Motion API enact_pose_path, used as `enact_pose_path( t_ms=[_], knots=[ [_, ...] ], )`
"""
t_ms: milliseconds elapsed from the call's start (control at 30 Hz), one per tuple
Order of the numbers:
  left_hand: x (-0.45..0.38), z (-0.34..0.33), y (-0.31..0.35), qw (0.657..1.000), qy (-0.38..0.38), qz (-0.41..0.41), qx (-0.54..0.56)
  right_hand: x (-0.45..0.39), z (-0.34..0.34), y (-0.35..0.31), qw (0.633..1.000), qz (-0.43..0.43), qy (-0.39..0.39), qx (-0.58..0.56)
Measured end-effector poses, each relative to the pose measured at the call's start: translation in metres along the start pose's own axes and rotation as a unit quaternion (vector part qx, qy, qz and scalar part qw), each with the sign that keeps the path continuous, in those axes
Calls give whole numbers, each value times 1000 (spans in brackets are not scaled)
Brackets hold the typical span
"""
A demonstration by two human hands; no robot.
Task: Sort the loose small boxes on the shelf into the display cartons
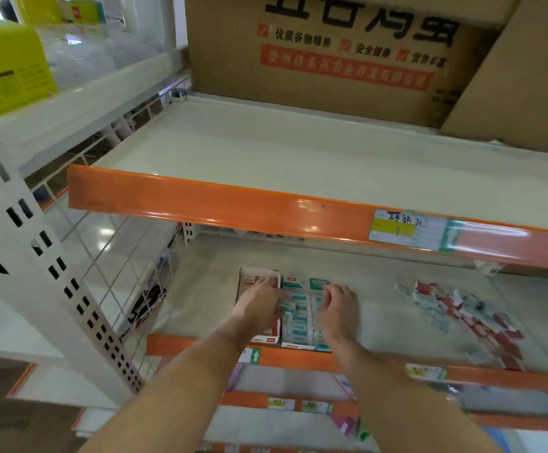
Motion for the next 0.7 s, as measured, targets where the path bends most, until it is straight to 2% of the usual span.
enact_pose_path(
  t_ms=[300,467,700],
  knots=[
    [15,-33,33,998,-15,-62,16,25,19,25,999,-34,1,10],
    [16,-38,37,999,19,-32,-33,29,24,23,1000,-15,-9,11],
    [6,-38,35,998,5,-27,-56,21,24,27,998,34,-55,14]
  ],
)
Point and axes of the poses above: each hand's wrist, its own x-axis away from the middle knuckle, its own z-axis out of the back of the hand, y = z × x, the point moved 4 cm from there along -x, towards the middle knuckle, and after that the axes turned 12 degrees about y, right-handed, at the moved point
